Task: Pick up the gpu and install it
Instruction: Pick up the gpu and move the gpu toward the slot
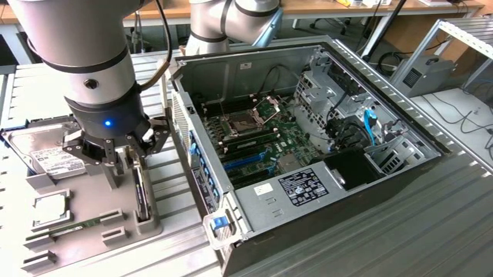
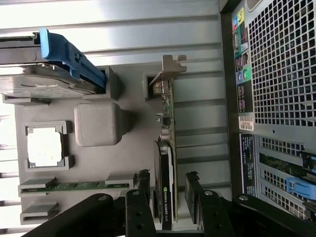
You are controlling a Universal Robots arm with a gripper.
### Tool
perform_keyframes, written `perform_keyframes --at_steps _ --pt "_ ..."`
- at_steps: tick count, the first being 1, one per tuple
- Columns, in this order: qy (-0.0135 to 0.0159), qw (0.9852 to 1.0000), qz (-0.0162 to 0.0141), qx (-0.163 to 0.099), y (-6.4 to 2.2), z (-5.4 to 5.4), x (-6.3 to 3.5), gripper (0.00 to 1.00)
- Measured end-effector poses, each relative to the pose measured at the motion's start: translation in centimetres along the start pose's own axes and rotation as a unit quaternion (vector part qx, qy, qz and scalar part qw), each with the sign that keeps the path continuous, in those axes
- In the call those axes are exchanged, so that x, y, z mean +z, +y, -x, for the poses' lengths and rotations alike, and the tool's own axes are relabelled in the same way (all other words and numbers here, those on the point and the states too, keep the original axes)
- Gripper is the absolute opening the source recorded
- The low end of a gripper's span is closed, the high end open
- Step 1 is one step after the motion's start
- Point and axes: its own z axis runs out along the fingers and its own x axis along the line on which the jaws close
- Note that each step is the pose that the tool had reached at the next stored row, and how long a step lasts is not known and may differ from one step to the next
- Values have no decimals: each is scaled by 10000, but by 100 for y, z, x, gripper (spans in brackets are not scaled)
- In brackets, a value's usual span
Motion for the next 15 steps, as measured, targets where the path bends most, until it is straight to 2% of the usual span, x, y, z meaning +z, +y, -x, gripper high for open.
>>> perform_keyframes --at_steps 6,7,9,15 --pt "0 10000 1 0 -2 0 1 43" --pt "0 10000 0 0 -2 0 1 49" --pt "-1 10000 1 0 -3 0 7 49" --pt "0 10000 3 0 -7 -3 107 49"
